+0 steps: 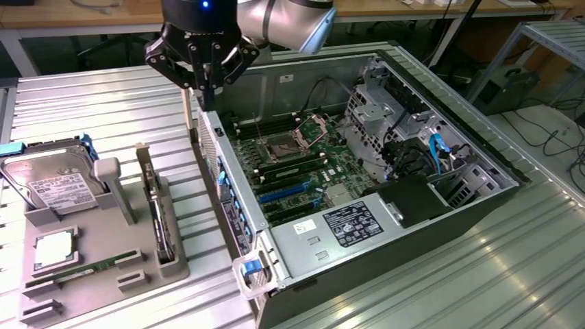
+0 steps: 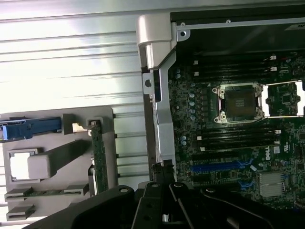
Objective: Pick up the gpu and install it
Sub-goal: 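Reach for the gpu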
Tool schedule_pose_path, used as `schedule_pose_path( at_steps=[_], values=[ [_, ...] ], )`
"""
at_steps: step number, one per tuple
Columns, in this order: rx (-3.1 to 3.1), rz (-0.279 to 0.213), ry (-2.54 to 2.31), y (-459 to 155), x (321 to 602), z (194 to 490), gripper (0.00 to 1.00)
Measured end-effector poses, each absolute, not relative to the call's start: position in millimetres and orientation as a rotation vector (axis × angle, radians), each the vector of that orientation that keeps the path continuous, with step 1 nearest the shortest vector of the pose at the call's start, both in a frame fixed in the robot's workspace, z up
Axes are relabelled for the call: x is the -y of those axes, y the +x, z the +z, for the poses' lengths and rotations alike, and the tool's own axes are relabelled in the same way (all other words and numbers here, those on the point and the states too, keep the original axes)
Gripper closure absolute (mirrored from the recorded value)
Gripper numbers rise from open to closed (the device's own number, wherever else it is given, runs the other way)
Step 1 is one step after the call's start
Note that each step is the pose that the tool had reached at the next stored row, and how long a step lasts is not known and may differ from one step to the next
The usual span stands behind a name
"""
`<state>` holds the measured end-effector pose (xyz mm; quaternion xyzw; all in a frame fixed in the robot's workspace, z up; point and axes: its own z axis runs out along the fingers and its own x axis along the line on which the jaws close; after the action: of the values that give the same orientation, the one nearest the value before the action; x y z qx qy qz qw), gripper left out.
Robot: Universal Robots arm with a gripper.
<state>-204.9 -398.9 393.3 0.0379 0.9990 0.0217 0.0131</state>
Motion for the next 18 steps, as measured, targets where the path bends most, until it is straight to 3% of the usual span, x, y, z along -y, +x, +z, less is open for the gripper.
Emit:
schedule_pose_path(
  at_steps=[18],
  values=[
    [-3.113,0.068,0.118,-220,399,393,0.89]
  ],
)
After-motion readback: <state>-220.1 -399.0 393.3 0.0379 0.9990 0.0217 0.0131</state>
